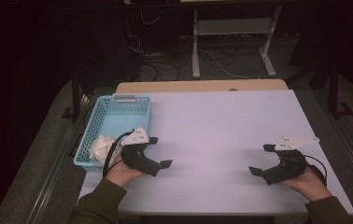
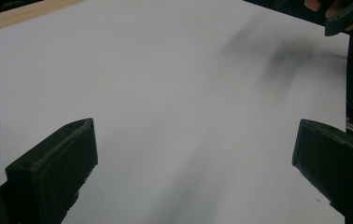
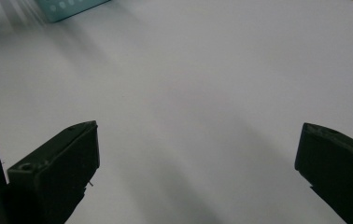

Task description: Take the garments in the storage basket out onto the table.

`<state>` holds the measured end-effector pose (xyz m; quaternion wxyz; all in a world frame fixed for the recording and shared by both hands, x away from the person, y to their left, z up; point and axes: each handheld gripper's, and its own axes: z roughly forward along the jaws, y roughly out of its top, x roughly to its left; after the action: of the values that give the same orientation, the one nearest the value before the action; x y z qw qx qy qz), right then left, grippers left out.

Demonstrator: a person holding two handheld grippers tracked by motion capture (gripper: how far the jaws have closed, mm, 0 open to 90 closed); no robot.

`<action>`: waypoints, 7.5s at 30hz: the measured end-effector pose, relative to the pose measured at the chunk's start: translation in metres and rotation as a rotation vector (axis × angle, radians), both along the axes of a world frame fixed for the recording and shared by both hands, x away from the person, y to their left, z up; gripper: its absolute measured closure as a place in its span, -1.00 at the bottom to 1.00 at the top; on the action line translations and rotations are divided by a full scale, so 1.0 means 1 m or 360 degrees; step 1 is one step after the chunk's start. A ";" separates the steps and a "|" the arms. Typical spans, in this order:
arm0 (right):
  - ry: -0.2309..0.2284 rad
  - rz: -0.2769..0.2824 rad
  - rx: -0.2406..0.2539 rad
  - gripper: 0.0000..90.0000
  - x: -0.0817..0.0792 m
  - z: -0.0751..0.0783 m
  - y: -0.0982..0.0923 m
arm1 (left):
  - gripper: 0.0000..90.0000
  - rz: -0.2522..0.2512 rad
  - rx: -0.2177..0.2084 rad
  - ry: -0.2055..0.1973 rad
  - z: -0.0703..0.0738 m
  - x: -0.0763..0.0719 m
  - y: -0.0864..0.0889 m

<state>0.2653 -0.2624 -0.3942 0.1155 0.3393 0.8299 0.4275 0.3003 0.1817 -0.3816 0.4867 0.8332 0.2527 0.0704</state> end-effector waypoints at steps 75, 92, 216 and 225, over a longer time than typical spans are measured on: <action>-0.0061 -0.0017 0.0036 -1.00 0.005 -0.001 0.002 | -1.00 0.0145 0.0026 -0.0042 0.040 0.037 0.022; -0.0059 -0.0023 0.0044 -1.00 0.006 -0.001 0.002 | -1.00 0.0186 -0.0013 -0.0058 0.041 0.054 0.026; -0.0084 -0.0023 0.0025 -1.00 0.010 -0.013 0.001 | -1.00 0.0643 0.0185 -0.0044 0.032 0.040 0.156; -0.0077 -0.0019 0.0025 -1.00 0.010 -0.013 0.002 | -1.00 0.0652 0.0248 0.0001 0.026 0.039 0.158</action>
<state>0.2756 -0.2606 -0.4075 0.1355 0.3346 0.8214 0.4415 0.3392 0.3393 -0.3551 0.3963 0.7997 0.4106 0.1867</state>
